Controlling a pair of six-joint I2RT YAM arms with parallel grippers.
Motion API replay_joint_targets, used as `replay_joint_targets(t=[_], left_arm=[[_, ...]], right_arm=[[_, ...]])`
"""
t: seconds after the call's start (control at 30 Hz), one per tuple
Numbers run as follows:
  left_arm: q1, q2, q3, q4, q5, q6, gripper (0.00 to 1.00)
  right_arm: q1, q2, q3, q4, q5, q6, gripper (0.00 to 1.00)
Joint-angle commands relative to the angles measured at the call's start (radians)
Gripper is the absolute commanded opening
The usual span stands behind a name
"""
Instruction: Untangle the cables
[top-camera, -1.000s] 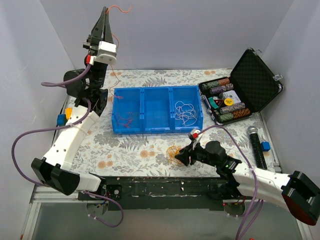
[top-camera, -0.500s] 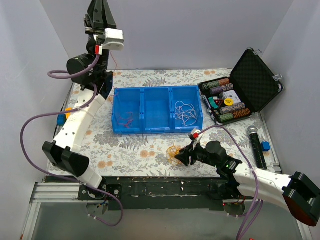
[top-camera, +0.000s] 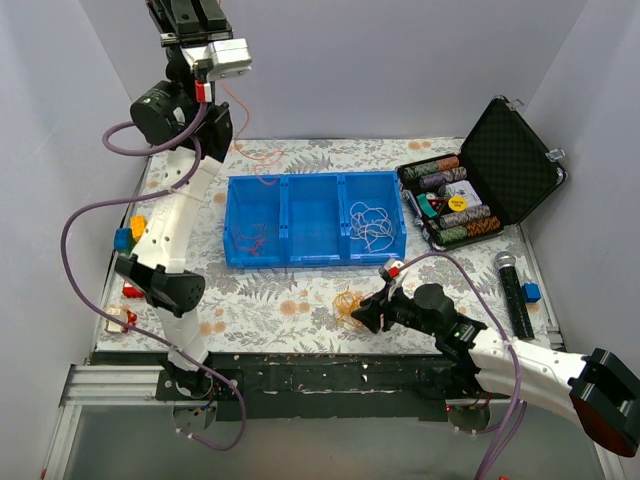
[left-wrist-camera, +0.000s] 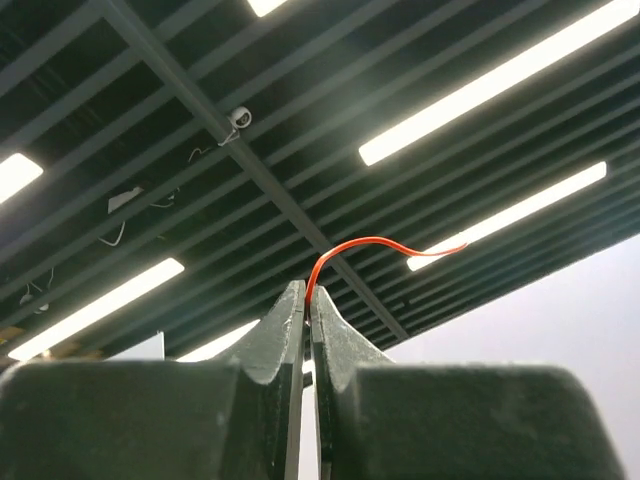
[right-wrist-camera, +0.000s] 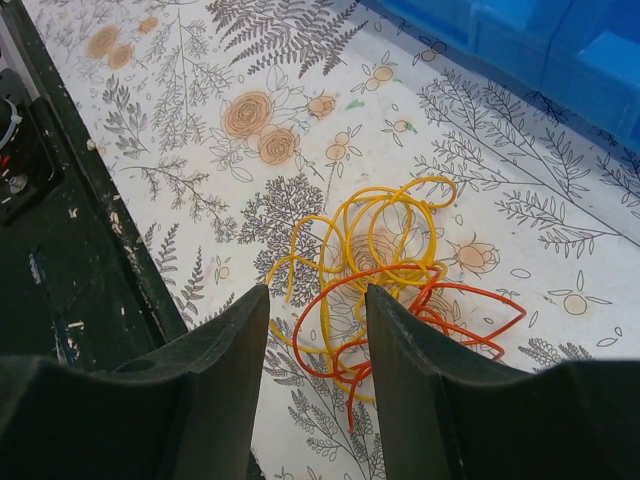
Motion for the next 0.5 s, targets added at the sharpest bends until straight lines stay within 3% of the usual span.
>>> replay_joint_targets(t=[0.0, 0.1, 0.2, 0.47], left_arm=[[0.003, -0.101, -0.212, 0.072, -0.043, 0.059, 0.00], [0.019, -0.254, -0.510, 0.101, -0.027, 0.027, 0.02], [0.022, -0.321, -0.668, 0.122, -0.037, 0.013, 0.02], [0.036, -0.339, -0.752, 0.136, -0.103, 0.006, 0.01]], right_arm=[[0.002, -0.010, -0.015, 0.026, 0.009, 0.004, 0.52], [0.002, -0.015, -0.012, 0.013, 0.007, 0.003, 0.51], [0.002, -0.036, -0.015, 0.000, 0.016, 0.000, 0.52], [0.002, -0.038, -0.020, -0.002, 0.023, 0.006, 0.51]])
